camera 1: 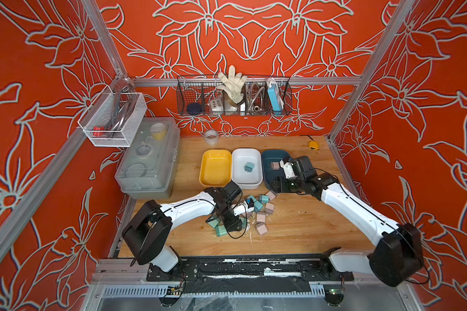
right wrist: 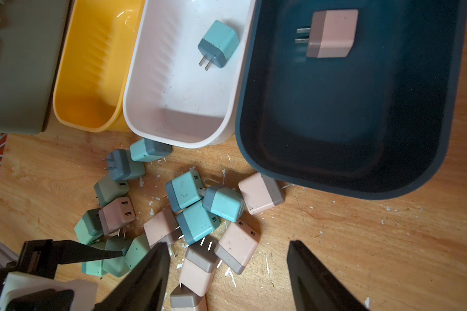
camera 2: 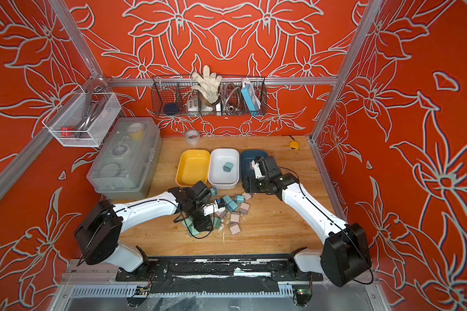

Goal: Place the plugs by color into the storage box
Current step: Pick up the plug from the center of the board.

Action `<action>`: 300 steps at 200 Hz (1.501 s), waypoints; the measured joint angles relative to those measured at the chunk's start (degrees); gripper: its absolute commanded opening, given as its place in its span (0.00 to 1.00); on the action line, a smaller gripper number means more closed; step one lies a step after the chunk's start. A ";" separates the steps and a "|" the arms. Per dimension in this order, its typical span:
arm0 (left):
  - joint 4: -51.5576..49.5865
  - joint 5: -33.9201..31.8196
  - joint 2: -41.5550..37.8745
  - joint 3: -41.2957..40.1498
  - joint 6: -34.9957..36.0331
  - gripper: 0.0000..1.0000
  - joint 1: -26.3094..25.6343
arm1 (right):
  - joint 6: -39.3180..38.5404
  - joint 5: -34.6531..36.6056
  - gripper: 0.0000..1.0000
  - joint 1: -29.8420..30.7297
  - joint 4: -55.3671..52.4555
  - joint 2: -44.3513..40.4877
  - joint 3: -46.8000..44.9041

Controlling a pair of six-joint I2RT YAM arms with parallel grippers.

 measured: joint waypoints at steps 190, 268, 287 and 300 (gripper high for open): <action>0.68 -6.88 9.53 4.98 -1.97 0.63 -3.04 | -1.77 2.43 0.78 0.00 2.16 0.55 -3.06; 0.66 -7.37 10.21 5.79 -1.07 0.63 -3.96 | -1.66 2.43 0.79 0.00 3.06 0.52 -3.08; 0.66 -7.17 10.21 5.81 -0.63 0.63 -4.11 | -1.40 2.40 0.79 0.00 3.48 0.52 -3.17; 0.66 -6.82 10.21 5.84 -0.24 0.72 -4.20 | -1.31 2.43 0.79 0.00 3.61 0.52 -3.21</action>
